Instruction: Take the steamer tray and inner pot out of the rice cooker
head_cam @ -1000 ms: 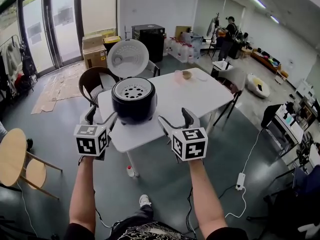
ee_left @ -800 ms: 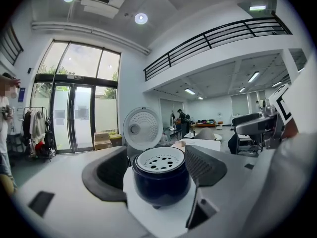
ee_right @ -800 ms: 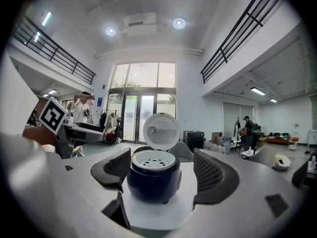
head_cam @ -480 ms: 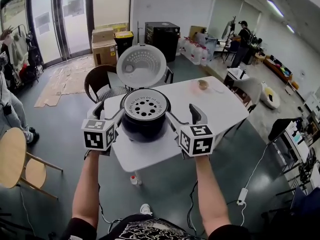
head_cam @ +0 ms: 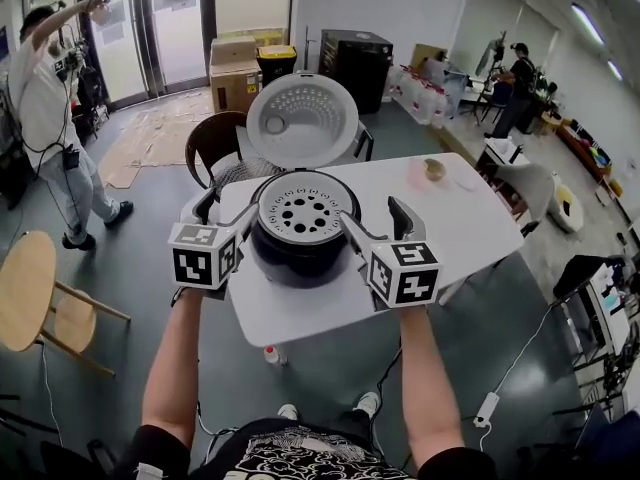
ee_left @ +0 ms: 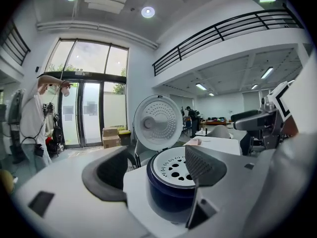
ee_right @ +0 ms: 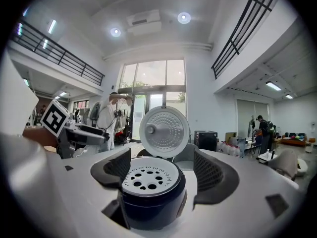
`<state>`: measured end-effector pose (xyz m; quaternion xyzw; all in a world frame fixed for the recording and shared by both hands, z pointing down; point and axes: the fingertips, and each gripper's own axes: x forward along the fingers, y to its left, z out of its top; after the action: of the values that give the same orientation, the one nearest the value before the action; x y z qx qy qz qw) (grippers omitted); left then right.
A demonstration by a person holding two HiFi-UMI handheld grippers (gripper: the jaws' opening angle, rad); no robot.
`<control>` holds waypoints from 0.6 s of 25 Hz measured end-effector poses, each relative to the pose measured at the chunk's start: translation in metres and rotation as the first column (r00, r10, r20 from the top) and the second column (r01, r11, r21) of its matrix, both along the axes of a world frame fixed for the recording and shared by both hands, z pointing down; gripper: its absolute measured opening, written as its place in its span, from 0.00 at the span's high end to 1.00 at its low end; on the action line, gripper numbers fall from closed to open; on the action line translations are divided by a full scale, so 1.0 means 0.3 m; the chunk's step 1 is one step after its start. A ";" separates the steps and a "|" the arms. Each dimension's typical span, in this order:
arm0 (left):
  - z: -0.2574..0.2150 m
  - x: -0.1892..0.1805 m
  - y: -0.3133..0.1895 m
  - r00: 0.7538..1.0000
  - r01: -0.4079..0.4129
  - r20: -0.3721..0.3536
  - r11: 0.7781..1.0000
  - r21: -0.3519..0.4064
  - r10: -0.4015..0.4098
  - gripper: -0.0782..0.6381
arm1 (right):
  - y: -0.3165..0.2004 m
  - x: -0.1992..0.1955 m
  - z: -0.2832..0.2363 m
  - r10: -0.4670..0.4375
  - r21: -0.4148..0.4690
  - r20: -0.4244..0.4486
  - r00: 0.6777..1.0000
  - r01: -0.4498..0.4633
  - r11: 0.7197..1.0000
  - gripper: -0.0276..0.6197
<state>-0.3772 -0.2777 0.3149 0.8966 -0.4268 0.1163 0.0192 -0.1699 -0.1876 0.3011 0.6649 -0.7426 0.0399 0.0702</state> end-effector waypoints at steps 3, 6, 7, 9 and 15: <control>0.050 0.061 -0.067 1.000 0.030 0.006 1.000 0.005 -0.030 0.39 | -0.099 0.062 0.044 -0.050 0.009 -0.001 0.999 0.050 0.999 0.35; 0.092 0.180 -0.140 0.996 0.082 0.016 0.997 0.007 -0.083 0.39 | -0.215 0.161 0.074 -0.142 0.010 -0.016 0.990 0.142 0.990 0.35; 0.099 0.227 -0.163 0.994 0.107 0.019 0.994 0.004 -0.107 0.39 | -0.254 0.205 0.076 -0.177 0.007 -0.017 0.984 0.177 0.984 0.35; 0.093 0.316 -0.206 0.987 0.163 0.016 0.987 -0.004 -0.163 0.39 | -0.332 0.298 0.062 -0.244 -0.001 -0.013 0.970 0.245 0.970 0.35; 0.042 0.536 -0.280 0.956 0.294 0.008 0.956 -0.002 -0.294 0.39 | -0.517 0.517 0.037 -0.404 -0.029 -0.015 0.915 0.403 0.915 0.34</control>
<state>-0.2163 -0.3618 0.3275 0.8226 -0.5554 0.1162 0.0362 -0.0147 -0.3426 0.3123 0.4969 -0.8624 0.0270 0.0931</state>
